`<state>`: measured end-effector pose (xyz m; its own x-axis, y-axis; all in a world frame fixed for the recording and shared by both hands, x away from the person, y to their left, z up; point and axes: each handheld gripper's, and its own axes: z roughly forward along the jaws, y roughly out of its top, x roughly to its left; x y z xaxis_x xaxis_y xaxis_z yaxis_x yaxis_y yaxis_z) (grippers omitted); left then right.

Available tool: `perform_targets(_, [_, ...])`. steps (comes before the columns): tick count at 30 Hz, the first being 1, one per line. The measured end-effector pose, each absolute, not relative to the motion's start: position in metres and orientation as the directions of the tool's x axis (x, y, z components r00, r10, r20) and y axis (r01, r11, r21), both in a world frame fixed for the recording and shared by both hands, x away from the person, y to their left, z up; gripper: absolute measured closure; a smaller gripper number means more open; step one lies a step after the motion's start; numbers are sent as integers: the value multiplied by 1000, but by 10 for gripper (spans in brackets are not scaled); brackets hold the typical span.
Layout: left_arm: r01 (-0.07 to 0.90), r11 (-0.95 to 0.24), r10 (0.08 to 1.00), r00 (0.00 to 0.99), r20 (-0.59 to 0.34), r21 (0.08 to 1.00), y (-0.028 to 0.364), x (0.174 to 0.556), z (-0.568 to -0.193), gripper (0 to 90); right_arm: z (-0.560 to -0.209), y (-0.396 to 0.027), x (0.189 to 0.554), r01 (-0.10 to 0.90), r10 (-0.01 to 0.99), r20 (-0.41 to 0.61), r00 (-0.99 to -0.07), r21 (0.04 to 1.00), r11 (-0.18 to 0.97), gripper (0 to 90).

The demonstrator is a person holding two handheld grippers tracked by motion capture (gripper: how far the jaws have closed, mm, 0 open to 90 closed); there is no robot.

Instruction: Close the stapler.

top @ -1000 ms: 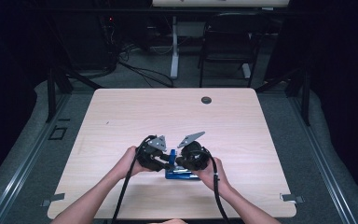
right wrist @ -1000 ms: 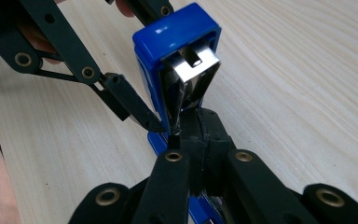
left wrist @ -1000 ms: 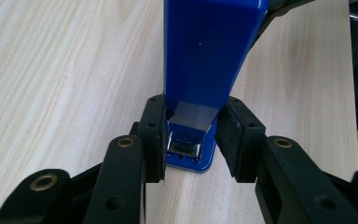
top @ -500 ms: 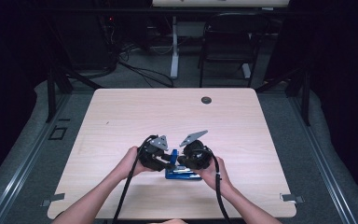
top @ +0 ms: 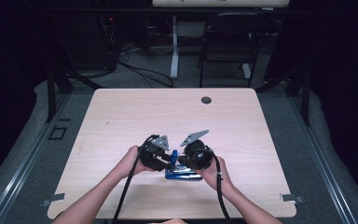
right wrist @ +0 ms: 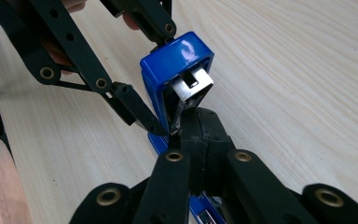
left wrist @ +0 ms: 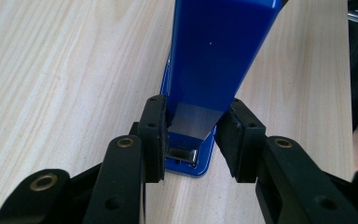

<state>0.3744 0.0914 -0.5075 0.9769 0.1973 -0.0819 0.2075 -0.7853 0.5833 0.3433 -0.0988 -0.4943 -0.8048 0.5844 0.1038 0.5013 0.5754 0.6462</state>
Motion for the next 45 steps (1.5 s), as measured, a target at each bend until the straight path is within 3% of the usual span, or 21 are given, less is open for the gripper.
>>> perform_targets(8, [207, -812, 187, 978, -92, 545, 90, 376, -502, 638, -492, -98, 341, 495, 579, 97, -810, 643, 585, 900])
perform_targets(30, [217, -804, 176, 976, -127, 553, 97, 376, -499, 616, -486, -103, 338, 492, 581, 94, -808, 649, 580, 900])
perform_targets(45, [184, -804, 175, 982, -72, 565, 81, 374, -507, 636, -488, -114, 340, 519, 608, 97, -788, 636, 571, 900])
